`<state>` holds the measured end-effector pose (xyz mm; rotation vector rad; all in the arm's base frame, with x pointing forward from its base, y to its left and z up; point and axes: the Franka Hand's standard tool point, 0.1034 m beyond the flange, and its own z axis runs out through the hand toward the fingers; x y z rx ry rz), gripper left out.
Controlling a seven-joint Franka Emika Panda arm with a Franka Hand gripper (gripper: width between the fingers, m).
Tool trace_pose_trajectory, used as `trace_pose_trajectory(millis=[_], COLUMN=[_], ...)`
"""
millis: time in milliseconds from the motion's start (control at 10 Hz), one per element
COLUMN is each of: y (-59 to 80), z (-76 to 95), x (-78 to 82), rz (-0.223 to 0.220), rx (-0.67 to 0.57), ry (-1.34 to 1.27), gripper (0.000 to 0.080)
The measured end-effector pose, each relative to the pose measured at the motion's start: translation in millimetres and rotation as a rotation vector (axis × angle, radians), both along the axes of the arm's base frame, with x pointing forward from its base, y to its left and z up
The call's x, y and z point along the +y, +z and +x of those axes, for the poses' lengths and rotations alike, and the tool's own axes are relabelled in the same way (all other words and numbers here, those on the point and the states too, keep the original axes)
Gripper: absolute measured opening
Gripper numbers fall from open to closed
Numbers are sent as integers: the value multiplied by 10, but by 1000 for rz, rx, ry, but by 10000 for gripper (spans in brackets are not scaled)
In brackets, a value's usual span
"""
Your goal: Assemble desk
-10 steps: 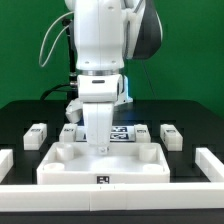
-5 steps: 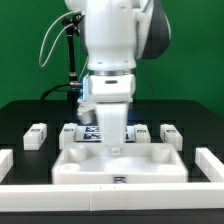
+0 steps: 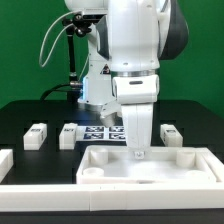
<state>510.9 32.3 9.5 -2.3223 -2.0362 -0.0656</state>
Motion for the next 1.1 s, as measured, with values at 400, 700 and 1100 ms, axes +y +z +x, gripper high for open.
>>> trace_pose_trajectory(millis=[400,700,1100], y=[3,-1,-2], z=[26,21,20], x=[-11,-13,-13], rz=[-10,-10,-10], rx=[46,48,48], ry=[48,46,46], gripper=[56,334,624])
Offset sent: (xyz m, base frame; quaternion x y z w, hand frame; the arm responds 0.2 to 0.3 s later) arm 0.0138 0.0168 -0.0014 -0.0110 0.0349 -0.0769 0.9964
